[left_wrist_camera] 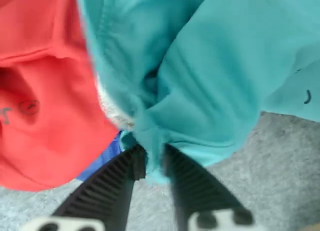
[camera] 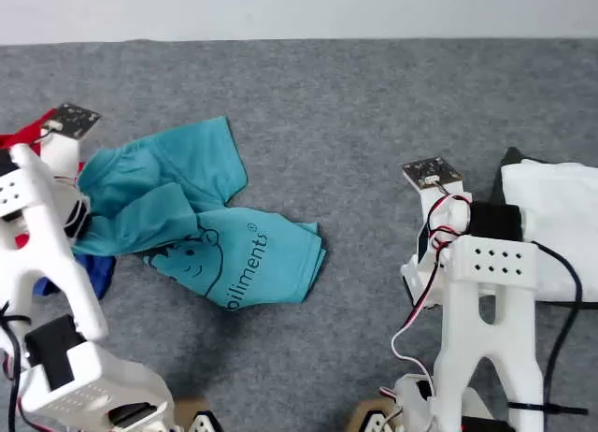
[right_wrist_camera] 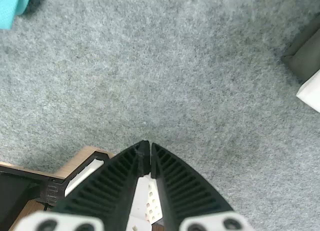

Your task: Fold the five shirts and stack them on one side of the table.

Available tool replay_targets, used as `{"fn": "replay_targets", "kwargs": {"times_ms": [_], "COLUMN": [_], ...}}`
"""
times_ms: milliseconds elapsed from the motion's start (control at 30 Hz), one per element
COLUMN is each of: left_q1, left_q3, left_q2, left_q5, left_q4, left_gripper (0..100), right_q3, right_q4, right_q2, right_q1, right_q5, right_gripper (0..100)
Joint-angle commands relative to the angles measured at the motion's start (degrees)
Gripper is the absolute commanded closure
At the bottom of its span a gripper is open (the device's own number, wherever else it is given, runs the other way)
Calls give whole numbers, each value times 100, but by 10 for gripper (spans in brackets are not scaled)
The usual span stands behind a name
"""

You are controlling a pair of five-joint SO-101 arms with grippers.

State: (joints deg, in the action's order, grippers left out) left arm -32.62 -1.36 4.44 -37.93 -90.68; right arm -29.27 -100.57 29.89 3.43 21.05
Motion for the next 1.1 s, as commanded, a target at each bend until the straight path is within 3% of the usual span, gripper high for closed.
{"fn": "replay_targets", "kwargs": {"times_ms": [0, 167, 400, 533, 700, 1067], "left_q1": [-18, 281, 26, -422, -941, -1802], "left_q3": [347, 1692, 2484, 1912, 813, -752], "left_q2": [-308, -308, -413, -774, -1398, -2444], "left_q5": [-88, -70, 492, 545, 545, 545], "left_q4": [-167, -949, -985, -985, -967, -466], "left_gripper": [833, 828, 829, 830, 830, 830], "right_q3": [281, 290, 589, 774, 1538, 4026], "right_q4": [-189, -189, 163, 866, 1385, 1393], "right_q2": [-13, -13, -22, -312, -1719, -4620], "right_q1": [13, -13, -813, -1297, -1912, -3433], "right_q5": [-44, -62, -62, -44, -70, -70], "right_gripper": [989, 989, 987, 987, 989, 989]}}
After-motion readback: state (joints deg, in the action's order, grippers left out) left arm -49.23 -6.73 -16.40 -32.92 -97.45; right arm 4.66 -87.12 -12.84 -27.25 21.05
